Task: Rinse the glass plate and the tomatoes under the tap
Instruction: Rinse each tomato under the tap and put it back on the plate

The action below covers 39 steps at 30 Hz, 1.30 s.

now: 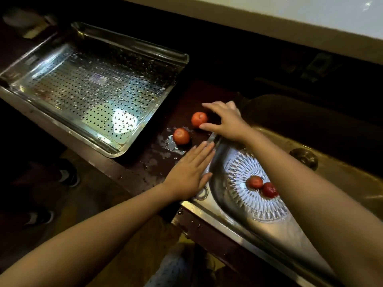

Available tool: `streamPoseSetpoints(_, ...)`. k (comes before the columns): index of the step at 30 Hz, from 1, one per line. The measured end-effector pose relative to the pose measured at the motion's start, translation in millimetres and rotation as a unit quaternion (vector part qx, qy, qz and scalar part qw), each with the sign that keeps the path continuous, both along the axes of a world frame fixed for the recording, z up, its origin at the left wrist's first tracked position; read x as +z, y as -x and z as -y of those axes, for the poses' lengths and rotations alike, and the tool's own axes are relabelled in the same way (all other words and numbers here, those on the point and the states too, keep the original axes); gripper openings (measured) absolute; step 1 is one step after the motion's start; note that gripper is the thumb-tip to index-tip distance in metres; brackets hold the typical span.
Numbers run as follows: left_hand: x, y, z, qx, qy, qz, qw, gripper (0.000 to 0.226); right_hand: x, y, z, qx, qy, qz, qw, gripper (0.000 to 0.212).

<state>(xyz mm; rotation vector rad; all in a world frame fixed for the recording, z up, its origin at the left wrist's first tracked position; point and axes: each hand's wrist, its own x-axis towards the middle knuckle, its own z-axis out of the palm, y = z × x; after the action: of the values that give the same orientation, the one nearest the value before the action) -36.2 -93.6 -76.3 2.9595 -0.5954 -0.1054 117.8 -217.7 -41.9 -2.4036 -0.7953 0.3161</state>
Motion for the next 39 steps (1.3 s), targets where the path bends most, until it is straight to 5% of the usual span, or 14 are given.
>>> streamPoseSetpoints(4, -1.4, -1.2, -4.3, 0.009, -0.02, -0.006, 1.0, 0.062, -7.8, -6.5, -20.2, 0.012, 0.019, 0.005, 1.0, 0.057)
streamPoseSetpoints(14, 1.5, 16.6, -25.1, 0.05, -0.079, -0.083, 0.992, 0.065, 8.3, 11.4, -15.1, -0.056, -0.113, -0.094, 0.987, 0.053)
streamPoseSetpoints(17, 24.4, 9.7, -9.5, 0.122, 0.024, -0.136, 0.983, 0.068, 32.9, 16.1, 12.0, -0.065, -0.1, -0.074, 0.99, 0.056)
streamPoseSetpoints(21, 66.6, -36.1, 19.6, 0.297, 0.279, -0.169, 0.897, 0.046, 72.7, 27.7, 54.5, -0.073, -0.075, -0.038, 0.994, 0.057)
streamPoseSetpoints(25, 112.1, -77.5, 60.3, 0.322, 0.517, -0.249, 0.753, 0.044, 110.4, 46.5, 92.1, -0.101, -0.056, 0.006, 0.993, 0.055)
streamPoseSetpoints(29, 157.4, -90.1, 115.4, 0.261, 0.584, -0.306, 0.705, 0.045, 138.0, 65.4, 137.2, -0.156, -0.041, 0.05, 0.986, 0.054)
streamPoseSetpoints(33, 181.6, -84.7, 176.2, 0.196, 0.579, -0.354, 0.708, 0.04, 148.6, 91.2, 193.9, -0.238, -0.049, 0.075, 0.967, 0.051)
streamPoseSetpoints(35, 182.3, -77.8, 206.9, 0.171, 0.6, -0.394, 0.675, 0.038, 144.6, 106.6, 222.4, -0.273, -0.046, 0.073, 0.958, 0.049)
streamPoseSetpoints(39, 171.2, -61.8, 269.6, 0.142, 0.627, -0.475, 0.601, 0.042, 124.3, 141.7, 267.9, -0.399, -0.227, 0.007, 0.888, 0.03)
